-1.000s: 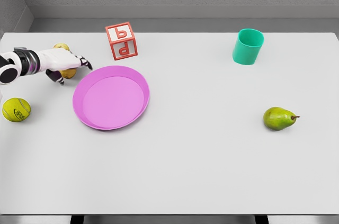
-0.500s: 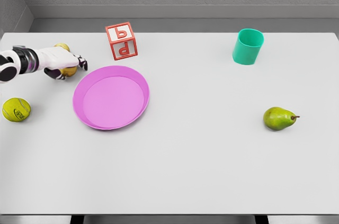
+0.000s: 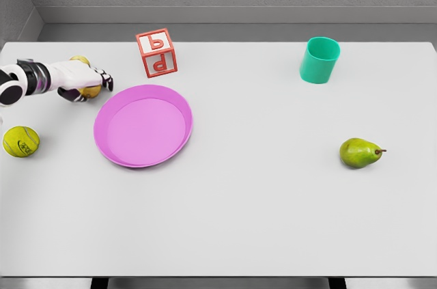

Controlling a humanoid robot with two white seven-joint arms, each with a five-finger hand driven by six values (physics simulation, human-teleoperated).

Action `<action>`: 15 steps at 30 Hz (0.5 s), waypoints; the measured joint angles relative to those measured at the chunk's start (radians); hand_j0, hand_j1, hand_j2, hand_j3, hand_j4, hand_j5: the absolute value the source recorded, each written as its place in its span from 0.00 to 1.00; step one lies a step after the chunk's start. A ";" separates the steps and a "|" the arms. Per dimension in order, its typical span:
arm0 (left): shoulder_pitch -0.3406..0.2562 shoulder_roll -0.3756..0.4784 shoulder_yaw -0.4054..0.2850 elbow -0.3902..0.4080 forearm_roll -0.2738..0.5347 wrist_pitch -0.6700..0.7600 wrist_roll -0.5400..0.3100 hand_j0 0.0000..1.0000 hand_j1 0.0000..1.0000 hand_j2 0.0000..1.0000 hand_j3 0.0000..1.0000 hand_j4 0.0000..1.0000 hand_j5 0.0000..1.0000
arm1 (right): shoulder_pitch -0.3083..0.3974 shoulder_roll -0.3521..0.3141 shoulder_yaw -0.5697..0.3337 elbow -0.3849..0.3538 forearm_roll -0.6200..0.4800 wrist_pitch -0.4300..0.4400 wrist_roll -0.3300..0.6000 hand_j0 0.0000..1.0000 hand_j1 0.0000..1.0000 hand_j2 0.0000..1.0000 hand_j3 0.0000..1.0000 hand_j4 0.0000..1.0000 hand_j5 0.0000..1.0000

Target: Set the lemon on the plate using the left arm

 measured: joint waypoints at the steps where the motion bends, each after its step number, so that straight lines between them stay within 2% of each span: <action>1: 0.000 0.000 0.000 0.000 0.006 -0.001 -0.001 0.57 0.57 0.57 0.57 0.57 0.57 | 0.000 0.000 0.000 0.000 0.000 0.000 0.000 1.00 1.00 1.00 1.00 1.00 1.00; 15: -0.012 0.003 0.007 0.000 0.047 -0.005 -0.004 0.54 0.54 0.54 0.54 0.54 0.54 | 0.000 0.000 0.000 0.000 0.000 0.000 -0.001 1.00 1.00 1.00 1.00 1.00 1.00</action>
